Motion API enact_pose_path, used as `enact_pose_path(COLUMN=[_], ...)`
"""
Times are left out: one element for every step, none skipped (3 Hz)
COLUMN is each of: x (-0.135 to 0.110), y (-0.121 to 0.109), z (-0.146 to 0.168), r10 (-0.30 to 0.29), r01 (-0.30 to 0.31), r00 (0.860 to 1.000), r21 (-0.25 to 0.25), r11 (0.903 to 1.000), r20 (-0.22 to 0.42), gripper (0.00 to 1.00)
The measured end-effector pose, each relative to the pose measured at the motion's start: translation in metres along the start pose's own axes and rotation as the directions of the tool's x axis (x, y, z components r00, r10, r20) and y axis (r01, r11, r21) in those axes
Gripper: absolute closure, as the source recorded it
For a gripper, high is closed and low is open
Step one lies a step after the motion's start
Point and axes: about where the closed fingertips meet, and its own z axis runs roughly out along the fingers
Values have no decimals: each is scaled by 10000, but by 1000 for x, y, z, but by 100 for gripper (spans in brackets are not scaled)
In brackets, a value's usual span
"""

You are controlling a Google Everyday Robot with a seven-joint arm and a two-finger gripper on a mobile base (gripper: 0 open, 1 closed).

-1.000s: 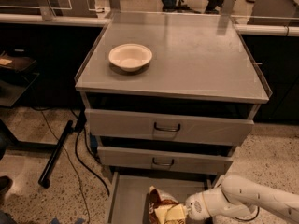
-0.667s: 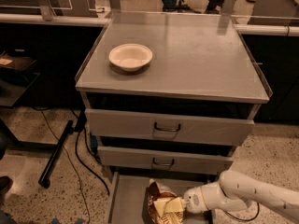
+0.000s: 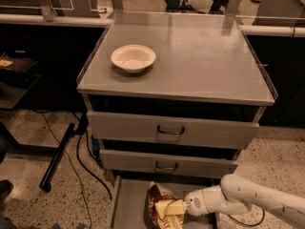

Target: Place brown chip bag into bottom drawer

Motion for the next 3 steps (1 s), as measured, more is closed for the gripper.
enact_pose_path(x=[3, 7, 9], y=[-14, -38, -61], z=[21, 53, 82], r10=[414, 1018, 1500], r01=[-411, -1022, -1520], r00=[9991, 9948, 9884], r21=[-635, -1424, -2036], r11=[9971, 9845, 9672], r20=[34, -99, -251], gripper=[100, 100, 100])
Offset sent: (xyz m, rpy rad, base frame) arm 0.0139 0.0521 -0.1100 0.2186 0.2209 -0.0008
